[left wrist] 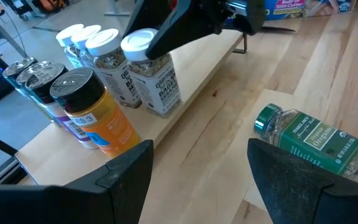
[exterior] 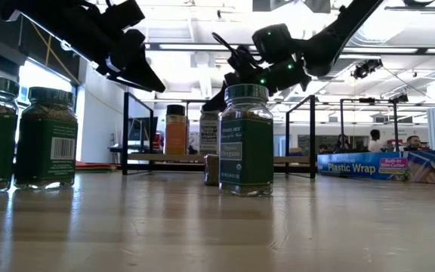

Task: Shelf spices
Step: Put the white seasoning bottle on the shelf aligned with the other white seasoning bottles

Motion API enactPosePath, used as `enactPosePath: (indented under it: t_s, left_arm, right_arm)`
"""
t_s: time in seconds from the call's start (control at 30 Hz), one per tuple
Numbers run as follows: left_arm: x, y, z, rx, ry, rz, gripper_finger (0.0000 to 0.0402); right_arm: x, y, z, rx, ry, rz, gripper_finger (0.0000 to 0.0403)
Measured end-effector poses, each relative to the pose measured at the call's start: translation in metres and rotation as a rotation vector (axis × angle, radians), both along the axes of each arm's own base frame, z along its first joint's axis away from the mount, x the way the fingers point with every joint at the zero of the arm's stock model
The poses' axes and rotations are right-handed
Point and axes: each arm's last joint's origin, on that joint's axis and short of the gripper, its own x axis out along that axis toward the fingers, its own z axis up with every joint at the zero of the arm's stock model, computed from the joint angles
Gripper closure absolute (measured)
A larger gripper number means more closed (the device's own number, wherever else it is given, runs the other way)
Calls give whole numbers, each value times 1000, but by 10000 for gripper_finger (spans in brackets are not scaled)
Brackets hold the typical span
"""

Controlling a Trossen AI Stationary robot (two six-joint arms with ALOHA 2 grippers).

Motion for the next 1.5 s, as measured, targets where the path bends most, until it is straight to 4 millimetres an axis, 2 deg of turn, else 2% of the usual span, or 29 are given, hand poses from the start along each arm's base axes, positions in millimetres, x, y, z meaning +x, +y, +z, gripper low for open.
enactPosePath:
  t_s: [0.23,0.5,0.67,0.9,1.03,1.13,1.33,1.5]
  left_arm:
    - [0,0,0,-6,1,-6,147]
    - [0,0,0,-7,2,-9,147]
    - [0,0,0,-7,2,-9,147]
    - [0,-1,0,-25,5,-30,147]
    - [0,-1,-1,-32,1,-29,147]
    - [0,-1,-1,-31,2,-29,147]
    - [0,-1,-1,-31,2,-28,147]
    - [0,-1,-1,-31,3,-28,147]
  right_arm:
    - [-3,-8,1,-24,-7,-15,193]
    - [-1,-8,4,-109,-16,24,145]
    - [-2,-7,5,-134,-6,35,138]
    - [-18,8,36,-142,55,36,143]
    - [-30,13,37,-80,175,45,170]
    - [-33,12,24,-15,252,50,208]
    - [-20,4,-7,26,258,27,297]
    - [-12,-1,-24,31,238,14,338]
